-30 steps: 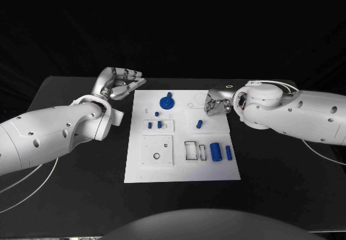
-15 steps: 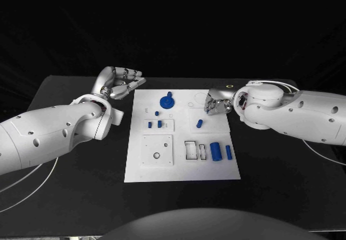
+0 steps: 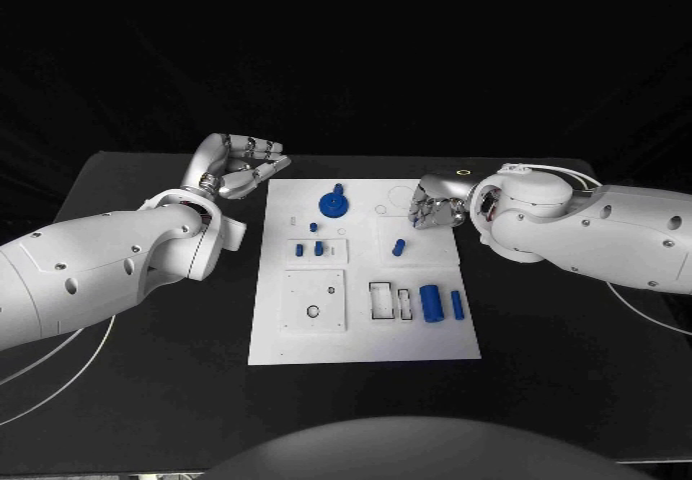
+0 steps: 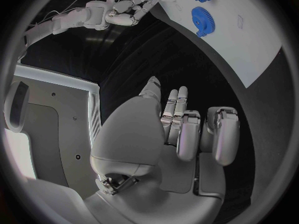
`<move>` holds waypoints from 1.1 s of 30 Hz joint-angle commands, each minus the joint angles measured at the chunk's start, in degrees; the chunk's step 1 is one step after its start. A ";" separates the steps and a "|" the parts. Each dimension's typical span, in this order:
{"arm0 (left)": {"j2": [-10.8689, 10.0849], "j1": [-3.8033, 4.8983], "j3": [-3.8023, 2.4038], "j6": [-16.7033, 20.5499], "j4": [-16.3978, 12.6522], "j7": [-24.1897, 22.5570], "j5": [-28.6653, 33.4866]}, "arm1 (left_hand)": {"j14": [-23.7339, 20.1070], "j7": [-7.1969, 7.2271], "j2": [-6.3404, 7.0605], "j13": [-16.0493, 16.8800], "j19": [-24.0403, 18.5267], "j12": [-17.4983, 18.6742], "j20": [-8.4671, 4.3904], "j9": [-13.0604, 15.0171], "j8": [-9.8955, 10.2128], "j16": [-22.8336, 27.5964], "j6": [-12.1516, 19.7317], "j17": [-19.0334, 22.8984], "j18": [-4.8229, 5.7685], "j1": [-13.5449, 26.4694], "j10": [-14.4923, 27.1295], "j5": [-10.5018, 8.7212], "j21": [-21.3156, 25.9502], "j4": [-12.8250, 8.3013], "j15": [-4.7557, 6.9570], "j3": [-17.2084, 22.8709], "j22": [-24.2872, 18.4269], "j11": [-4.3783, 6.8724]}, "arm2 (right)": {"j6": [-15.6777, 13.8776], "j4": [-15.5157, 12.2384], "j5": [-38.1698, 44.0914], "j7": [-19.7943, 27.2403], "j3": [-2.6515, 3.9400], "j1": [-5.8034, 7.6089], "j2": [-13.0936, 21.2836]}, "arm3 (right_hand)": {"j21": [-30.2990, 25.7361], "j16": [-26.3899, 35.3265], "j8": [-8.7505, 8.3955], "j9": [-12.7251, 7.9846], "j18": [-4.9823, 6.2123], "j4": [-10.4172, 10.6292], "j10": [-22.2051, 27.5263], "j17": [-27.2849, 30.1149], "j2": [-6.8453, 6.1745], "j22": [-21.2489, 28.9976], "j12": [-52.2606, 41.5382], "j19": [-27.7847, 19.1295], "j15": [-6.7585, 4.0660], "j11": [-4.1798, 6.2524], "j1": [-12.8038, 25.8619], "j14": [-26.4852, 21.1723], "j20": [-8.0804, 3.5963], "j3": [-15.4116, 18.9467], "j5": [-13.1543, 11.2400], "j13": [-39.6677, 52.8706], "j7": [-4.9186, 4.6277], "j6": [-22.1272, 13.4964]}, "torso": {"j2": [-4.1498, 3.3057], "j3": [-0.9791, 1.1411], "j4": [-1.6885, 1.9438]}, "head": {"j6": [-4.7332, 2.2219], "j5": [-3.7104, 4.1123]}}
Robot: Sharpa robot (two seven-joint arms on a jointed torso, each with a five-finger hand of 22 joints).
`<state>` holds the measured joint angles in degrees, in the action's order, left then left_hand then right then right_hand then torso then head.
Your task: Assemble the parts on the task board
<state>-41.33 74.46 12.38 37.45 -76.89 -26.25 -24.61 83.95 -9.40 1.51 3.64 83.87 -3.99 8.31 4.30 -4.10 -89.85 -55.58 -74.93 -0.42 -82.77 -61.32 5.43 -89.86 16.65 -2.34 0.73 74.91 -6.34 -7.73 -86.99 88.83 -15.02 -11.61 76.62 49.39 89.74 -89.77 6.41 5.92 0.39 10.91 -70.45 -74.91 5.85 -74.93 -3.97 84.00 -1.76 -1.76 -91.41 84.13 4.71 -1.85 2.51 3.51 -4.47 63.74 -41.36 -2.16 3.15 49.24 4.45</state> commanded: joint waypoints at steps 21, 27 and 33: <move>0.40 0.01 -0.04 -0.83 0.43 -0.28 -0.36 | 6.05 0.02 -0.66 0.10 6.13 -0.29 0.15 -0.04 0.10 -0.15 -0.45 -15.07 0.42 -0.05 -0.52 0.36 -0.14 0.04 -0.12 -0.56 15.09 -0.04 | -5.71 -2.91 -0.46 0.67 0.11 1.85 1.75 | 0.26 -0.23 -0.53 -0.16 -0.39 0.37 0.27 -15.09 -0.90 -15.07 0.50 6.00 -0.05 -0.43 0.06 5.87 -0.35 -0.25 0.22 -0.09 -0.26 -0.21 | 0.00 -0.03 -0.03 | -0.13 0.20; 0.44 0.00 -0.03 -0.86 0.50 -0.29 -0.36 | 6.05 0.03 -0.68 0.10 6.13 -0.29 0.15 -0.04 0.10 -0.15 -0.46 -15.07 0.42 -0.06 -0.53 0.36 -0.14 0.04 -0.11 -0.59 15.09 -0.04 | -5.59 -3.70 -0.51 0.80 0.14 2.09 1.84 | 0.26 -0.23 -0.53 -0.16 -0.39 0.37 0.27 -15.09 -0.90 -15.07 0.50 6.00 -0.05 -0.43 0.06 5.87 -0.35 -0.25 0.22 -0.09 -0.26 -0.21 | 0.00 -0.03 0.01 | -0.27 0.22; 0.35 0.00 -0.03 -0.83 0.47 -0.28 -0.36 | 6.05 0.03 -0.68 0.10 6.13 -0.29 0.15 -0.04 0.10 -0.15 -0.46 -15.07 0.42 -0.06 -0.53 0.36 -0.14 0.04 -0.11 -0.59 15.09 -0.04 | -5.59 -4.14 -1.95 1.23 0.15 2.15 1.57 | 0.26 -0.23 -0.60 -0.19 -0.39 0.37 0.37 -15.09 -0.88 -15.07 0.52 6.00 -0.04 -0.45 -0.02 5.87 -0.33 -0.35 0.22 -0.09 -0.28 -0.27 | 0.01 -0.04 0.01 | -0.23 0.06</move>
<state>-41.05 74.45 12.39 37.36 -76.34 -26.21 -24.66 83.94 -9.40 1.51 3.68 83.87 -3.99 8.31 4.30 -4.10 -89.85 -55.58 -74.93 -0.42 -82.77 -61.32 5.43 -89.86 16.65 -2.34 0.41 74.91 -6.34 -13.12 -90.93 87.66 -14.48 -11.48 78.74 51.07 89.74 -89.76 5.88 5.68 0.39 11.06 -70.29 -74.90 5.36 -74.91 -3.74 84.00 -1.76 -2.02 -91.39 84.13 4.71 -2.00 2.50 3.44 -4.50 63.68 -41.34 -2.22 3.16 49.04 4.59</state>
